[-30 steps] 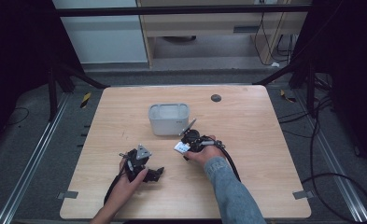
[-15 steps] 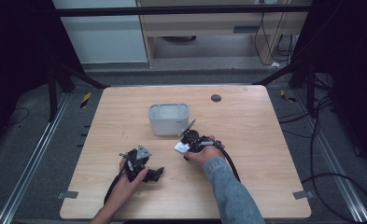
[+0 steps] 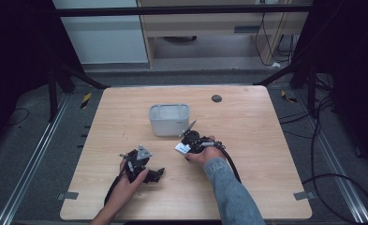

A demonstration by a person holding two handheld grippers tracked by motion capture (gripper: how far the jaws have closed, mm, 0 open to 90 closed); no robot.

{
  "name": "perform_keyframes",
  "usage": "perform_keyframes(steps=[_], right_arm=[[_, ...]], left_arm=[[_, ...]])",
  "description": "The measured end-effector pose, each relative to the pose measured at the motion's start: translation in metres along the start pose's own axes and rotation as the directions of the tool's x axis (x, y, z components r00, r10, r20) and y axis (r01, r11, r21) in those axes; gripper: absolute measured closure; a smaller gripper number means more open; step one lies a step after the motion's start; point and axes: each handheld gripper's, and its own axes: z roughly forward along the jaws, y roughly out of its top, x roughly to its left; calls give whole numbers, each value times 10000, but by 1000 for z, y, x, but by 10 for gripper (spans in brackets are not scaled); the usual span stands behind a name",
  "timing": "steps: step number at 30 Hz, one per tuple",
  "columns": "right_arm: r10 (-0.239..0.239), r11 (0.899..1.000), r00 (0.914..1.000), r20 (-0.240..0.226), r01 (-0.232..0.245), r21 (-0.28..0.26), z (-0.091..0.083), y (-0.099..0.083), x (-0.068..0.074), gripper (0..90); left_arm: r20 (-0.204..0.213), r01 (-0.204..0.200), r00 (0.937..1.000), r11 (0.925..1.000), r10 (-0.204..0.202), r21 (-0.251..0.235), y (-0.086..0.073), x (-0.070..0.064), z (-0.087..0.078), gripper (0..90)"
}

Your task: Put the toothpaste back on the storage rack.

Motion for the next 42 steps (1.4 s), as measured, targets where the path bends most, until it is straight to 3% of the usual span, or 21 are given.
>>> perform_keyframes(steps=[14, 30, 42], right_arm=[[-120, 9999, 9999, 0, 120, -3, -1, -1, -1, 614], [226, 9997, 9997, -136, -225, 66, -4, -1, -1, 723], [438, 9986, 9990, -120, -442, -300, -10, -3, -3, 795]], left_arm=[[-6, -2, 10000, 10000, 2, 16, 0, 0, 0, 0], [-8, -3, 10000, 10000, 3, 15, 0, 0, 0, 0], [2, -1, 10000, 10000, 1, 17, 0, 0, 0, 0]])
